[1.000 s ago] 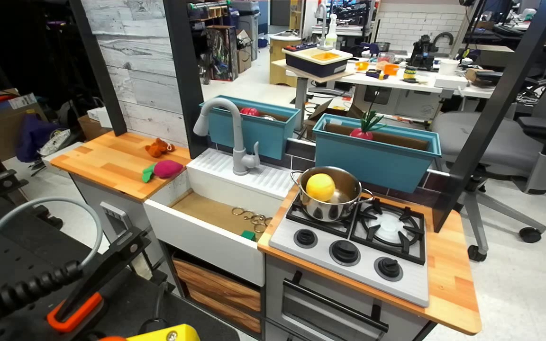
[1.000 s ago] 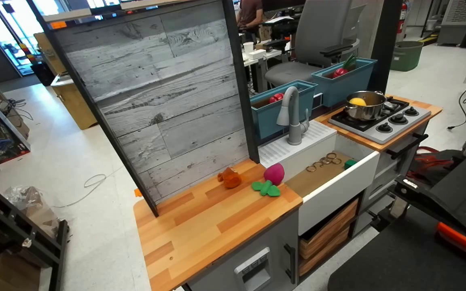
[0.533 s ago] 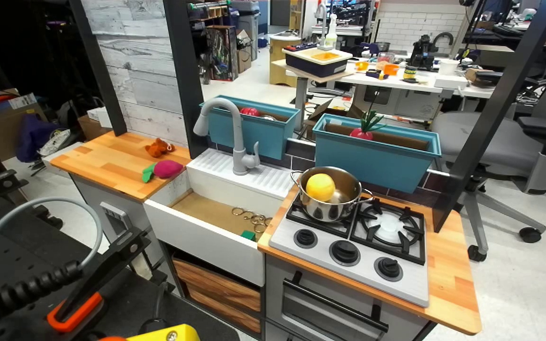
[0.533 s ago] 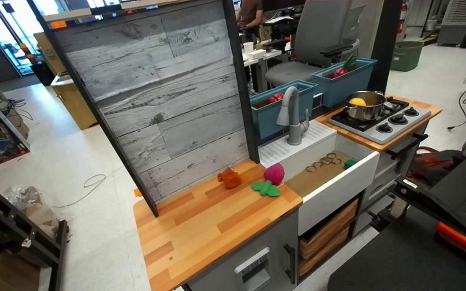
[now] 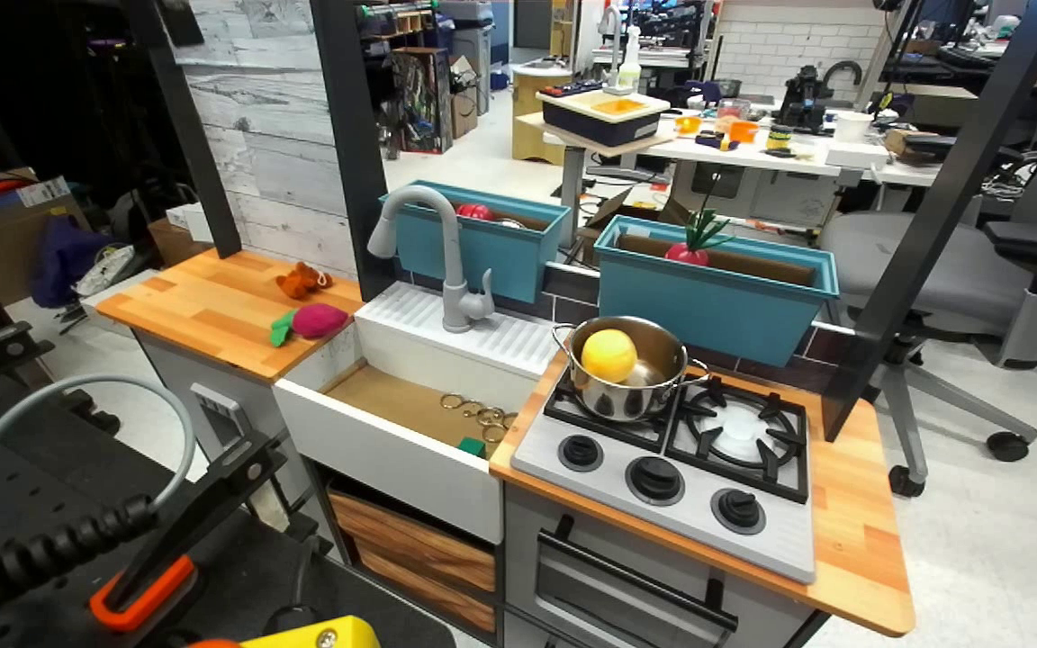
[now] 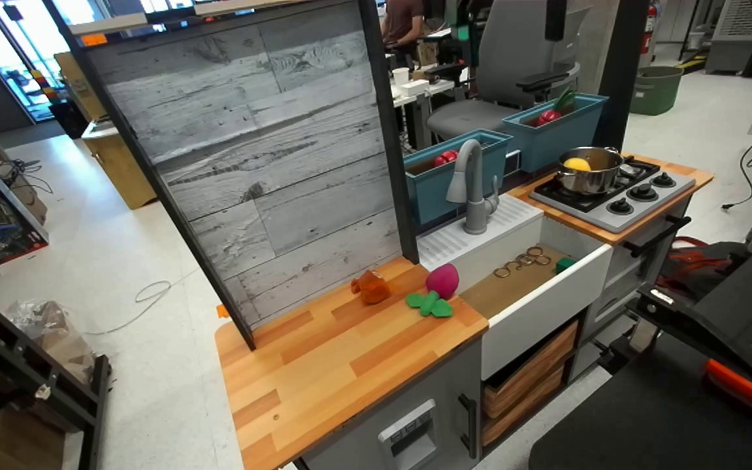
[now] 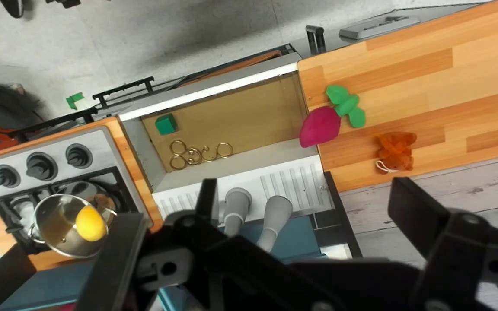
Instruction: Put the purple toy vegetable inside the sink
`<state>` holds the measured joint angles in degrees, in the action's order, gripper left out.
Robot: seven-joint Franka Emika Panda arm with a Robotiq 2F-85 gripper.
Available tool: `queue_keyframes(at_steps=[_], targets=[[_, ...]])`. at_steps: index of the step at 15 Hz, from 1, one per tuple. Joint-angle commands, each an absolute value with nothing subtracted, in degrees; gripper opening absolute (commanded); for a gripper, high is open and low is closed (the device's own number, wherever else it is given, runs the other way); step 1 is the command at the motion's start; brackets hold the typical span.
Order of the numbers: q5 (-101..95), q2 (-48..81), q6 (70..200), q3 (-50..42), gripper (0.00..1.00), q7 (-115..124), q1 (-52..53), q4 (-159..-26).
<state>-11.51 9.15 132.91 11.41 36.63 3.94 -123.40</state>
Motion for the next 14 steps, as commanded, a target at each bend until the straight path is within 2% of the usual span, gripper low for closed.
queue_keyframes(at_steps=[1,10,14], targets=[[-10.3,17.9,139.3,7.3,1.0,38.3,6.5,-121.0],[-6.3,39.8,153.4,-0.6,1.0,40.5,14.0,-110.3],[-3.7,47.4,154.4,-2.8,1.0,41.1,16.9,-104.6]])
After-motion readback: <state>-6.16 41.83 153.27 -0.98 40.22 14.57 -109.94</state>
